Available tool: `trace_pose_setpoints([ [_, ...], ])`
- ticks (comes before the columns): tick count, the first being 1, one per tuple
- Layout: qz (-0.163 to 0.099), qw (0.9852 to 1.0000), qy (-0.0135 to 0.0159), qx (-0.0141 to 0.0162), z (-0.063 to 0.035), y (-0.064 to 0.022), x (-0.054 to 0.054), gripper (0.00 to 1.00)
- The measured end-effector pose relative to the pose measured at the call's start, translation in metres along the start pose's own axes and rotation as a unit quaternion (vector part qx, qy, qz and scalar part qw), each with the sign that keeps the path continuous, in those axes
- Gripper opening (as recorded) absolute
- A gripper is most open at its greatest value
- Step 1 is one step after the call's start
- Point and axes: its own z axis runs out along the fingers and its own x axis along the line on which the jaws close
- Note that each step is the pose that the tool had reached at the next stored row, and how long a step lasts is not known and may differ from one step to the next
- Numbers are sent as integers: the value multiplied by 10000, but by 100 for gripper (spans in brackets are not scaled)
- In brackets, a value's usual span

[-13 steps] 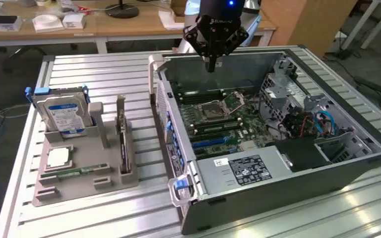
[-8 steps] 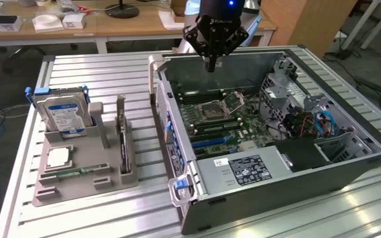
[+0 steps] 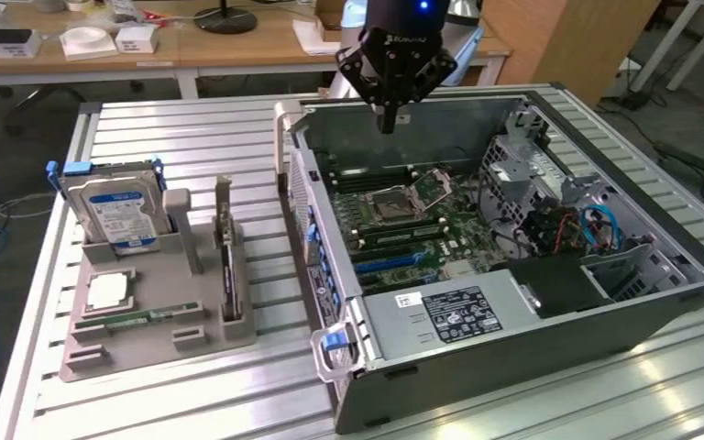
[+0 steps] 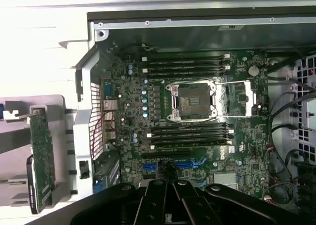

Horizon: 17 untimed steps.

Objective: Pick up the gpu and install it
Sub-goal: 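Reach for the gpu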

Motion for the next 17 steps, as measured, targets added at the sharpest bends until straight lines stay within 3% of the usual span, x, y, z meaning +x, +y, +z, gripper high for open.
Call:
trace_pose_setpoints([
  [17,0,10000,0,0,-4,-11,152,10],
])
